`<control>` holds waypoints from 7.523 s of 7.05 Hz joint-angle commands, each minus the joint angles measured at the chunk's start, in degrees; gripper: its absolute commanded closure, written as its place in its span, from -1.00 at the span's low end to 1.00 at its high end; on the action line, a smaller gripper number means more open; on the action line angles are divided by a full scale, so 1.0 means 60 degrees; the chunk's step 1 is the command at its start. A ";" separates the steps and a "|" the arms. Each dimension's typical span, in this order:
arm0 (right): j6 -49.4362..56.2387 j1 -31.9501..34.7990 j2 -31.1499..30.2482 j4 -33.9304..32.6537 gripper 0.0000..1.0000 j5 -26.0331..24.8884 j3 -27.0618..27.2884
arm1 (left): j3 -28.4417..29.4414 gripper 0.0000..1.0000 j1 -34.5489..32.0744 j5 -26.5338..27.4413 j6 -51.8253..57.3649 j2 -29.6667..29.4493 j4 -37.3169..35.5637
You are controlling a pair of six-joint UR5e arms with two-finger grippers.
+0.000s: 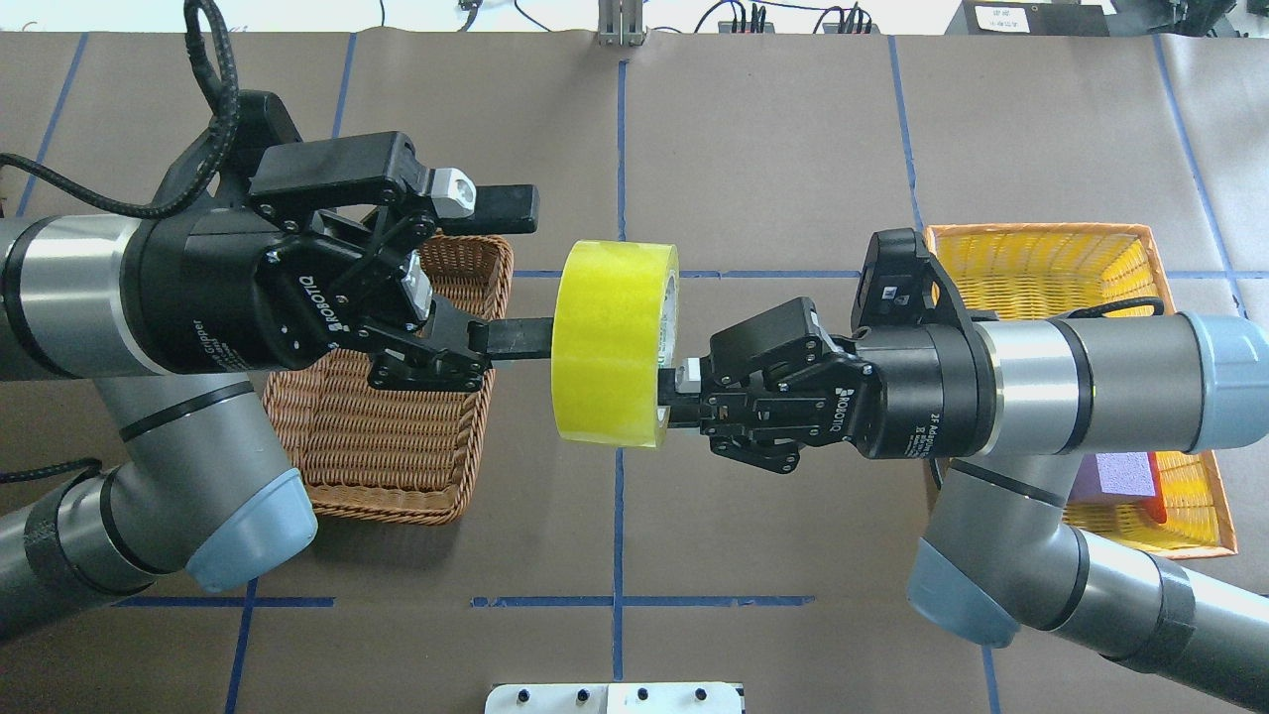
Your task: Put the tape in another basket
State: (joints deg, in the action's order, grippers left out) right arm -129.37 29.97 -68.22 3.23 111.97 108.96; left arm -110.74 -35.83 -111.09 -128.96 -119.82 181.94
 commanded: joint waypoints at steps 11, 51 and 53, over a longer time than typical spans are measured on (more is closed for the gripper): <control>0.0161 -0.0030 0.0090 0.0091 -1.00 0.0146 -0.0055 | -0.0263 1.00 0.0053 0.0044 0.0047 0.0194 -0.0103; 1.6134 0.7613 -0.3140 -1.4011 -1.00 0.4134 -0.0062 | 0.0038 -1.00 -0.6691 -0.2396 2.0351 0.3472 -1.6759; 2.0866 0.8972 -0.4692 -1.6876 -1.00 0.3984 0.1055 | 0.2186 -1.00 -0.8611 -0.3775 2.3864 0.3608 -1.6817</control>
State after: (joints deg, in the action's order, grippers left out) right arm -21.32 79.02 -90.70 -87.84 136.41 111.37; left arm -105.22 -81.10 -129.48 1.77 -98.80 81.30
